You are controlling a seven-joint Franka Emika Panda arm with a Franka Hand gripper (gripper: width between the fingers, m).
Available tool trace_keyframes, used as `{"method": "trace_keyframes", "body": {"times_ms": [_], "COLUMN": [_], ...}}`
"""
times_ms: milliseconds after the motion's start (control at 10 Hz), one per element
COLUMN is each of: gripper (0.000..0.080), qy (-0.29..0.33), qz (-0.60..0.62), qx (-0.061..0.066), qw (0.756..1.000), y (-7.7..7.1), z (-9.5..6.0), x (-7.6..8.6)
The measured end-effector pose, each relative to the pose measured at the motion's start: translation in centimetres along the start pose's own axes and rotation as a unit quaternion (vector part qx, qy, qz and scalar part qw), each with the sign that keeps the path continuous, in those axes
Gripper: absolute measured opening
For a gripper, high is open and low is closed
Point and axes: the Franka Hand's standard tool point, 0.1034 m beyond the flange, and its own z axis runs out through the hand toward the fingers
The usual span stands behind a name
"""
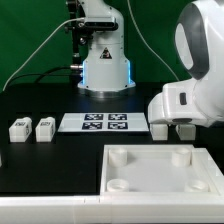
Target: Assemble one leg
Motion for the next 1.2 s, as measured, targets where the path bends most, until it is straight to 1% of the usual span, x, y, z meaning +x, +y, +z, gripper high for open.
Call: {"method": "trace_keyframes", "body": {"times_ms": [100, 300, 400, 500, 600, 700, 800, 1200], "gripper": [0.0648, 0.0648, 0.0626, 0.0626, 0.0453, 0.0453, 0.0281, 0.0282], "qy": [-0.003, -0.004, -0.004, -0.004, -0.004, -0.004, -0.004, -0.004], "qz": [0.004, 0.003, 0.003, 0.003, 0.003, 0.003, 0.003, 0.003], "qx": [0.004, 0.004, 0.004, 0.004, 0.004, 0.004, 0.004, 0.004], "qw": [1.0, 1.0, 1.0, 1.0, 1.0, 1.0, 1.0, 1.0], "y": [-0.11, -0.18, -0.18, -0.18, -0.18, -0.18, -0.18, -0.18], "z": [0.07, 0.02, 0.02, 0.02, 0.02, 0.02, 0.0, 0.0], "x": [0.21, 0.25, 0.25, 0.25, 0.25, 0.24, 0.23, 0.23]}}
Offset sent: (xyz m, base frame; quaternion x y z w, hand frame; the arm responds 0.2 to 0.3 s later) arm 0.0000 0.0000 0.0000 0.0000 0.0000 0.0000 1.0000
